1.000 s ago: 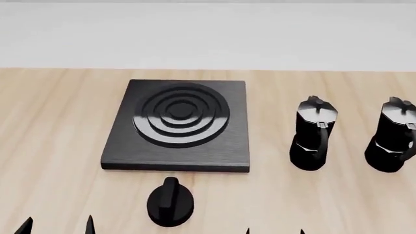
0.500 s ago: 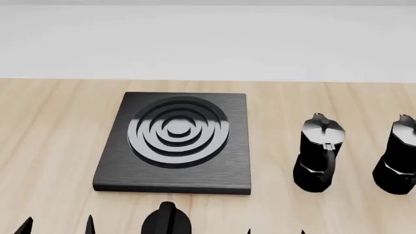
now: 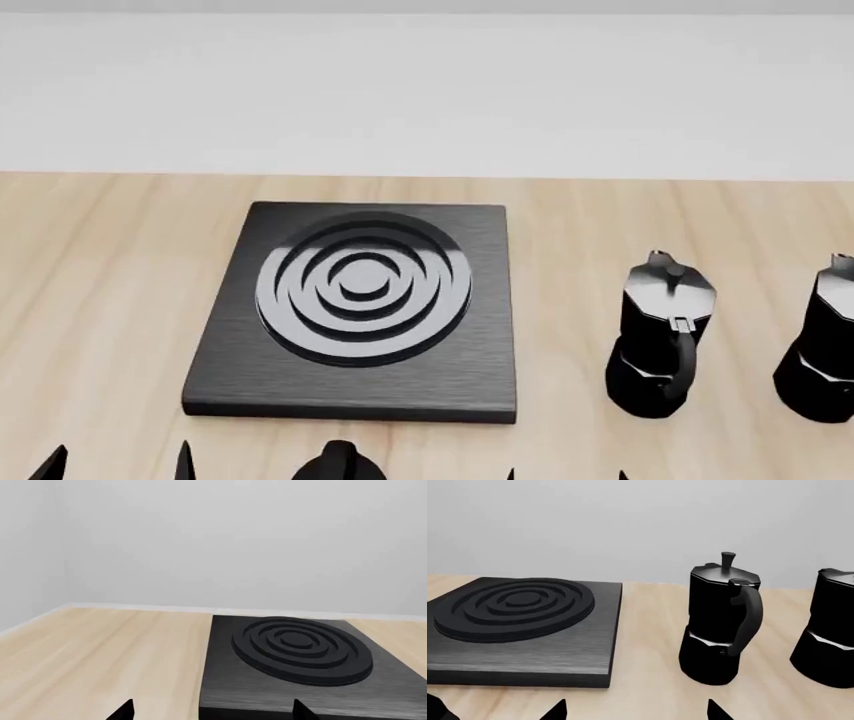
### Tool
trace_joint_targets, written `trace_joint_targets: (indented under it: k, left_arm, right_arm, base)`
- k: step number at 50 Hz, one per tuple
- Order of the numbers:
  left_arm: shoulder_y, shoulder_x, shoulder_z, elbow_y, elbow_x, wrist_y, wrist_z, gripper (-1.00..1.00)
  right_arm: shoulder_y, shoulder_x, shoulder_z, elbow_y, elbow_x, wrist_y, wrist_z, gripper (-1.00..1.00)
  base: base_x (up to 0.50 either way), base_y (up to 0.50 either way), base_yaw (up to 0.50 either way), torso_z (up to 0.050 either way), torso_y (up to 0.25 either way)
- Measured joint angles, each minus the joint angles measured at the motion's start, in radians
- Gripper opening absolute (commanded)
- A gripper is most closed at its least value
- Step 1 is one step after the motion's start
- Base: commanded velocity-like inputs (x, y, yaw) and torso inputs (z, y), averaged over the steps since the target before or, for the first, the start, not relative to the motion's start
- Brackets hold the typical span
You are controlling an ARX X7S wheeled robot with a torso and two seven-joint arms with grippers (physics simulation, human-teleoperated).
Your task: Put the right moka pot on the stove.
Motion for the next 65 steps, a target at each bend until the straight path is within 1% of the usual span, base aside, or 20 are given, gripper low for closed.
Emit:
trace_joint_targets:
  k: [14,22,27,32,40,48,55,59,65]
  left_arm:
    - [0.000,-0.005,0.006,-0.001,-0.005,0.005,-0.004,1.00]
    - [0.000,-0.008,0.010,0.002,-0.007,0.007,-0.006,1.00]
    - [0.008,-0.022,0.013,0.060,-0.031,-0.043,-0.009,1.00]
    - [0.012,-0.050,0.011,0.190,-0.060,-0.147,-0.034,1.00]
    - [-0.016,-0.110,-0.011,0.445,-0.138,-0.370,-0.088,1.00]
    - [-0.093,-0.162,-0.045,0.675,-0.246,-0.609,-0.156,1.00]
    - [-0.193,-0.190,-0.109,0.839,-0.394,-0.812,-0.235,1.00]
    - [-0.234,-0.201,-0.136,0.902,-0.461,-0.887,-0.269,1.00]
    - [-0.261,-0.214,-0.148,0.953,-0.509,-0.941,-0.294,1.00]
  right_arm:
    - [-0.003,0.006,-0.004,-0.010,0.009,0.001,0.004,1.00]
    - [-0.008,0.020,-0.001,-0.056,0.019,0.028,0.011,1.00]
    - [-0.012,0.037,0.004,-0.123,0.031,0.075,0.020,1.00]
    - [-0.015,0.059,0.012,-0.212,0.048,0.145,0.034,1.00]
    - [-0.015,0.102,0.030,-0.386,0.083,0.280,0.059,1.00]
    - [-0.006,0.144,0.057,-0.553,0.128,0.412,0.087,1.00]
    - [0.003,0.174,0.076,-0.670,0.161,0.509,0.110,1.00]
    - [0.009,0.186,0.080,-0.720,0.175,0.553,0.121,1.00]
    - [0.016,0.195,0.083,-0.763,0.190,0.592,0.131,1.00]
  base:
    - [0.06,0.00,0.00,0.000,0.000]
    - [0.00,0.00,0.00,0.000,0.001]
    - [0.00,0.00,0.00,0.000,0.000]
    - [0.00,0.00,0.00,0.000,0.000]
    - [0.00,0.00,0.00,0.000,0.000]
    - [0.00,0.00,0.00,0.000,0.000]
    - [0.00,0.00,0.00,0.000,0.000]
    - [0.00,0.00,0.00,0.000,0.000]
    - [0.00,0.00,0.00,0.000,0.000]
